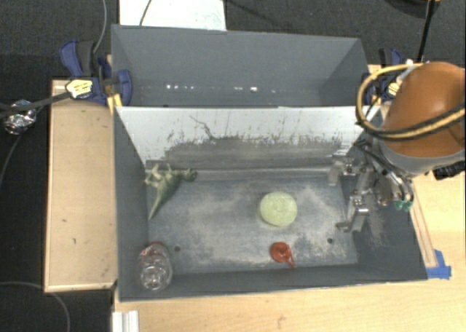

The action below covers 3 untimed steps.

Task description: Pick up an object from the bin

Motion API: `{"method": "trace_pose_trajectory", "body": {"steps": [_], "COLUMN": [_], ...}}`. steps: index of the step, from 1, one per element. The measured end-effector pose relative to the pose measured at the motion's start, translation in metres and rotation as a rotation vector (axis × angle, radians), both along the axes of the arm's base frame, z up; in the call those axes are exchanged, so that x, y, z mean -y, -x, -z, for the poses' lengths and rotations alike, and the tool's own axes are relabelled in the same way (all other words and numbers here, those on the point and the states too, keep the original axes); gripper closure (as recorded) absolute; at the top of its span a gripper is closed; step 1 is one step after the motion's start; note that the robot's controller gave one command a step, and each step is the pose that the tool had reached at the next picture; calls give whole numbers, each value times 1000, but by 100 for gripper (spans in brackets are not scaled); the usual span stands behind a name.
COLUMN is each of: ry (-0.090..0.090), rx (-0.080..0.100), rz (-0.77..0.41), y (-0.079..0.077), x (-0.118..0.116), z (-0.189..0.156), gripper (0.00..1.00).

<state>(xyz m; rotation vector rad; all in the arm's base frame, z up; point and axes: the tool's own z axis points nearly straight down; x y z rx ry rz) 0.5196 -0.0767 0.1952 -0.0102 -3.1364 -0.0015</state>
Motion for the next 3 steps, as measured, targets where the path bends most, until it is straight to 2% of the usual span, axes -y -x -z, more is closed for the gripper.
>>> {"method": "trace_pose_trajectory", "body": {"steps": [1,2,3], "ry": [1,3,0], "rx": [8,16,9], "rz": [-2,26,-43], "y": [-2,-18,-28], "x": [0,-22,-45], "z": [-5,33,78], "gripper": [0,0,0]}}
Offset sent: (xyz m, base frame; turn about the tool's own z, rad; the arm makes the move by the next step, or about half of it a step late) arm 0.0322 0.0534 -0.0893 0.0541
